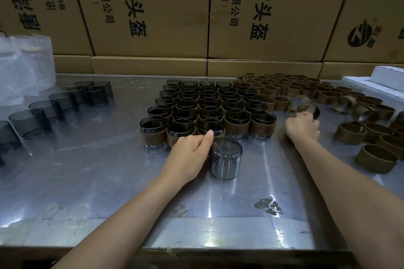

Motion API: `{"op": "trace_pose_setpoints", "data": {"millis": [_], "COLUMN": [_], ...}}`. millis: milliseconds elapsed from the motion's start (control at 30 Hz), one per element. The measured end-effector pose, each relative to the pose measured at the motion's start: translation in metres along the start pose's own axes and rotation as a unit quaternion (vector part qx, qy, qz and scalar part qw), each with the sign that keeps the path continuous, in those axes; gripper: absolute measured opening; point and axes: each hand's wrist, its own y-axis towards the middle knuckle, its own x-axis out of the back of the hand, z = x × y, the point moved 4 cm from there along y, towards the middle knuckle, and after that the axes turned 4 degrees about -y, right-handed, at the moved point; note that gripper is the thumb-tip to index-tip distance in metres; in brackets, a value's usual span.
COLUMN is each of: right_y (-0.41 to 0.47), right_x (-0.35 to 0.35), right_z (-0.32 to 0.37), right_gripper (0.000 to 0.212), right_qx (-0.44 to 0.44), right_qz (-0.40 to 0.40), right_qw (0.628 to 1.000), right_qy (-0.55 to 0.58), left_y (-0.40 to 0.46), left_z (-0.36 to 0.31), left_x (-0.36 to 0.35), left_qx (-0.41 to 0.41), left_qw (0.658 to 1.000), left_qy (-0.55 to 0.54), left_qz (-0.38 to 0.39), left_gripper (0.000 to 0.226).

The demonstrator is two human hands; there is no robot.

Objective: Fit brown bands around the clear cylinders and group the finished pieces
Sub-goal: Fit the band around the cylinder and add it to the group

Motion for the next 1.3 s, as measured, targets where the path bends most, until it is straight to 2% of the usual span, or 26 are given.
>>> {"op": "trace_pose_setpoints", "data": {"millis": [167,300,533,667,733,833,1000,1167,1300], "right_y": [-0.011,-0.028,-0.048,-0.069,-0.085,-0.111,-0.144,-0.162,-0.168], "right_x": [0.016,0.026,0.032,0.047,0.052,0.055,0.059,0.060,0.060], "right_z": [-0.003,-0.001,0.002,0.024,0.038,0.054,0.068,0.070,0.070], "right_gripper": [0.032,0.023,0.015,0.030,0.031,0.019,0.015,0.015,0.015], "right_qx": [0.017,0.090,0.106,0.186,0.256,0.358,0.472,0.528,0.552], "right_qz": [-0.103,-0.162,-0.172,-0.163,-0.156,-0.143,-0.155,-0.175,-0.177], "right_qw": [0.983,0.963,0.950,0.919,0.909,0.885,0.846,0.821,0.810], "right_qy": [0.153,0.194,0.239,0.308,0.291,0.261,0.192,0.127,0.091], "left_y": [0.000,0.000,0.000,0.000,0.000,0.001,0.000,-0.004,-0.007], "left_z": [0.000,-0.002,-0.002,-0.003,-0.003,-0.005,-0.013,-0.024,-0.030], "left_x": [0.001,0.002,0.002,0.002,0.003,0.007,0.017,0.016,0.012], "left_qx": [-0.002,0.002,0.012,0.013,0.005,-0.018,-0.075,-0.119,-0.156], "left_qw": [1.000,1.000,1.000,1.000,1.000,0.999,0.990,0.978,0.974], "left_qy": [-0.001,-0.003,-0.004,-0.001,0.001,-0.020,-0.073,-0.159,-0.162], "left_qz": [-0.007,-0.005,0.004,0.009,-0.001,-0.027,-0.096,-0.059,-0.010], "left_gripper": [0.063,0.064,0.060,0.059,0.056,0.046,0.036,0.037,0.041]}}
